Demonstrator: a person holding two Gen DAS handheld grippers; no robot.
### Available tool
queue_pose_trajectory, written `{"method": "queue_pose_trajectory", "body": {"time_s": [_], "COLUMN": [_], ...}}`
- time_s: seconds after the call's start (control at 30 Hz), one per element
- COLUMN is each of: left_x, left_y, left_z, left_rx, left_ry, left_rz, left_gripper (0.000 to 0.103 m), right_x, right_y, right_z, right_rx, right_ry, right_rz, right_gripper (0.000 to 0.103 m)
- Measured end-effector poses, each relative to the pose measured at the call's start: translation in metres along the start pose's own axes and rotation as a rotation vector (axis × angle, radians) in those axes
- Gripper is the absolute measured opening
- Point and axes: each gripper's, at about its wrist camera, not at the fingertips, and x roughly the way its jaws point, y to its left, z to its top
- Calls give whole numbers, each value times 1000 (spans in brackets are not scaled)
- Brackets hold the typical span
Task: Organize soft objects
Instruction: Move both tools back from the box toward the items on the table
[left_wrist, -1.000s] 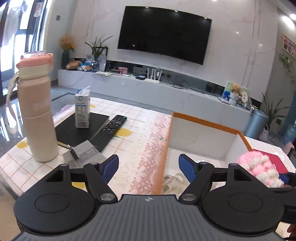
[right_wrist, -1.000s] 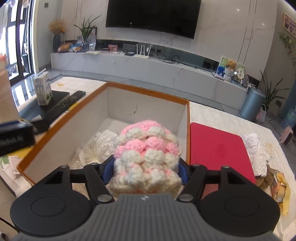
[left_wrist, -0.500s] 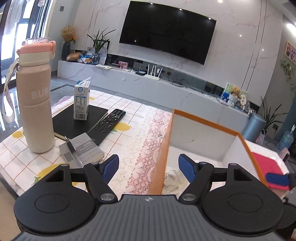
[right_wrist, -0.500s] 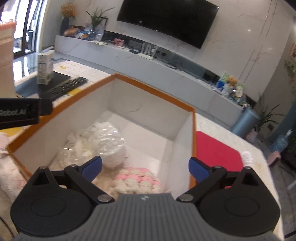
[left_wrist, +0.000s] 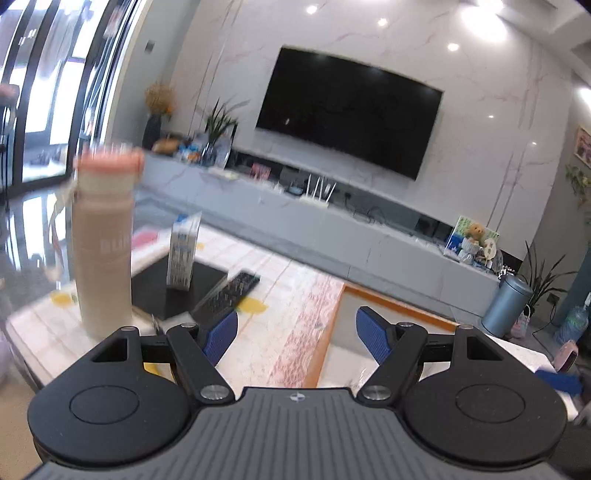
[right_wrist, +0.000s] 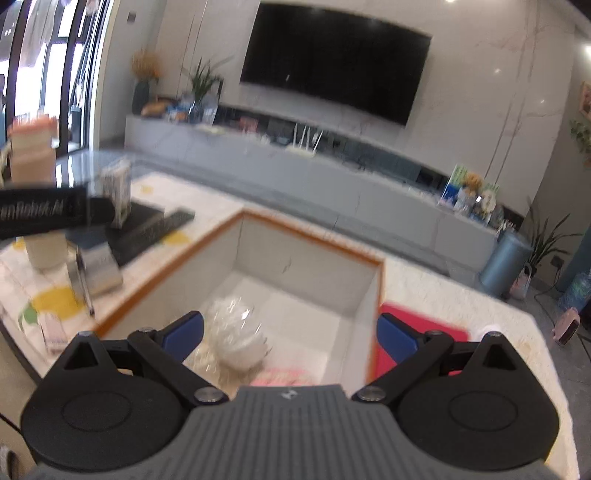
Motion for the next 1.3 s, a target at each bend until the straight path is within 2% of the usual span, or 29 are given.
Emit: {"method": "queue_pose_trajectory", "body": {"time_s": [0.1, 0.2, 0.27, 0.4, 0.5, 0.57, 0.67, 0.77, 0.87, 0.97, 1.13, 1.23, 1.3], "left_x": [-20, -38, -54, -86, -99, -107, -111, -108, -98, -82, -44, -23, -8], "left_y": [-10, -19, -28, -65, -91, -105, -132, -167, -202, -234, -282, -307, -323], "left_z": [13, 30, 39, 47, 54, 57, 56, 48, 35, 18, -21, -53, -76], "left_rx": [30, -30, -71, -25, -55, -95, -102, -50, 20, 102, 191, 227, 258], "left_ry": [-35, -36, -83, -203, -226, -259, -282, -272, -258, -229, -175, -116, -76], "left_rz": [-2, 27, 40, 50, 64, 88, 72, 18, -68, -131, -191, -219, -254], "left_gripper": [86, 86, 86, 86, 87, 87, 88, 88, 88, 88, 88, 88, 88], "right_x": [-29, -57, -76, -126, -163, -183, -204, -208, -203, -193, -160, -138, -119], "right_y": [-19, -46, -67, -111, -144, -164, -199, -238, -276, -304, -344, -363, -370], "right_z": [14, 26, 34, 45, 44, 38, 17, -10, -37, -59, -108, -133, -148], "right_rx": [33, 92, 127, 179, 165, 142, 186, 280, 372, 390, 517, 582, 672], "right_ry": [-84, -152, -170, -253, -311, -335, -353, -336, -302, -253, -146, -72, -59], "right_rz": [-7, 14, 74, 112, 72, 2, -107, -163, -245, -295, -326, -419, -498], "right_gripper": [98, 100, 100, 100, 100, 100, 100, 100, 100, 100, 100, 100, 101]}}
